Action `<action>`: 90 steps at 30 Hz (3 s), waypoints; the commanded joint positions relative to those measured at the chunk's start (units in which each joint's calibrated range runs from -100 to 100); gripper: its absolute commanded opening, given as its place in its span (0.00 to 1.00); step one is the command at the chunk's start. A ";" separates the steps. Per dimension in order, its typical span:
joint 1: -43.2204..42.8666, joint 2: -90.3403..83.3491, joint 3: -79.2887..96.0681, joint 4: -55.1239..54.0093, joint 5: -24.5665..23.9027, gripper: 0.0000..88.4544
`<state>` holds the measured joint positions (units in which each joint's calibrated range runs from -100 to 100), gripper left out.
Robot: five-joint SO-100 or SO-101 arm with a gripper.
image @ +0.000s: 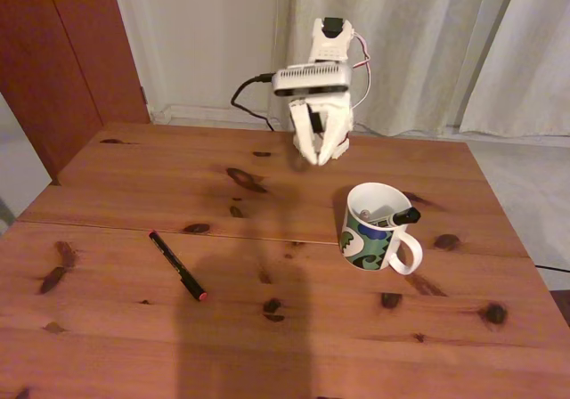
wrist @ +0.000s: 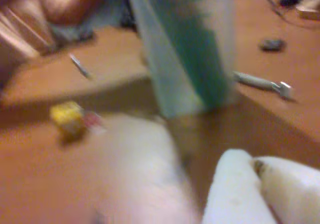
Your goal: Clean up the desk and place the pens and markers into the cup
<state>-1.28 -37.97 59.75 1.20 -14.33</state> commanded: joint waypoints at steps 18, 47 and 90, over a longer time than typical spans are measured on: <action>6.31 8.96 -23.41 31.61 2.29 0.01; 15.48 42.72 -46.76 34.02 11.77 0.01; 22.80 42.31 -31.97 24.90 14.13 0.01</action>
<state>20.65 5.42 27.47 31.31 -0.07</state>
